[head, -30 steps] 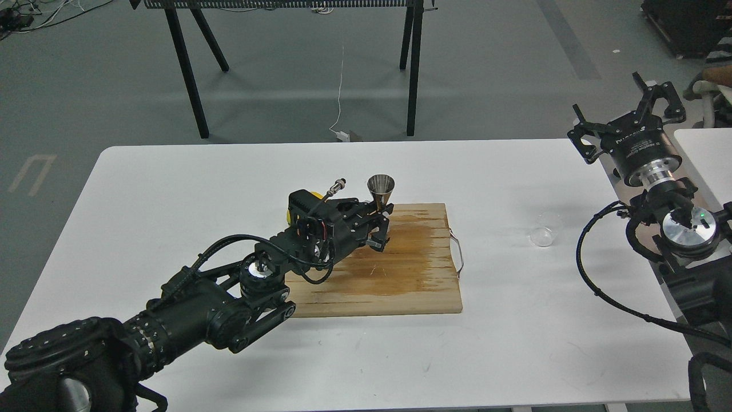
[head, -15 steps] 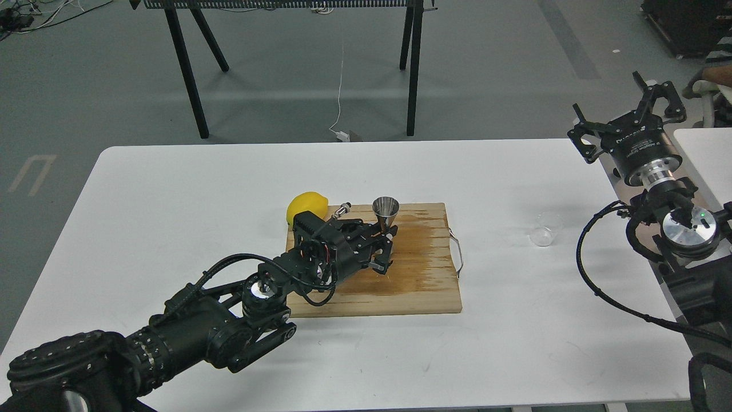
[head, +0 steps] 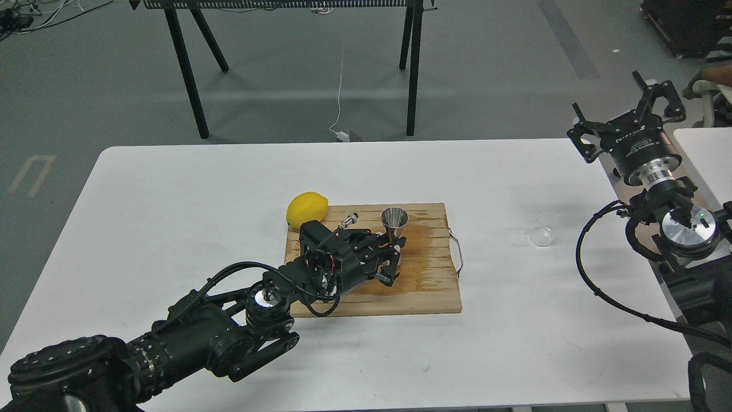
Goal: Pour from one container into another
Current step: 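Carry the jigger with the left gripper onto the wooden board, then set the jigger upright on the board and open the left gripper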
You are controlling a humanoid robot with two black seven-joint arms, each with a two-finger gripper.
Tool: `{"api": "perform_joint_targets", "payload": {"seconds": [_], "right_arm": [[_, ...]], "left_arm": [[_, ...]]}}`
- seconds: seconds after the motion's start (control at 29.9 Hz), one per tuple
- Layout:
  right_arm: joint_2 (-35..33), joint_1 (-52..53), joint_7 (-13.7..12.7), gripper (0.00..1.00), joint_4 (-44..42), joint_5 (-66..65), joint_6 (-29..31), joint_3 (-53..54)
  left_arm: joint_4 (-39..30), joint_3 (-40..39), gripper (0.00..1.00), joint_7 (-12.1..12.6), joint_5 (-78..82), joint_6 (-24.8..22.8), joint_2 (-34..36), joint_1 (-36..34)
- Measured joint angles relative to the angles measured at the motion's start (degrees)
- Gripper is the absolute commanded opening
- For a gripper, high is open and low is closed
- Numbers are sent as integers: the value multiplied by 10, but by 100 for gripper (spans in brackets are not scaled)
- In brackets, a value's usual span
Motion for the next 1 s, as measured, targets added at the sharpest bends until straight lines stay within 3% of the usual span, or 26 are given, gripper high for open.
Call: {"api": "perform_joint_targets", "payload": {"seconds": [0.17,0.4,0.6,0.7,1.0], "right_arm": [[0,0,0,99,-1,0,0,0],[0,1,0,99,-2,0,-1,0],[0,3,0,99,-2,0,-1,0],[0,4,0,99,-2,0,-1,0],[0,5,0,99,-1,0,-1,0]], "left_arm": [[-1,5,28,-7,0,-1,0,5],[-2,6,44,-11,0,-1,0,6],[-5,6,65,-13,0,0,0,6],[-5,6,81,-14,0,1,0,6],[-4,6,95,-30,0,-1,0,7]]}}
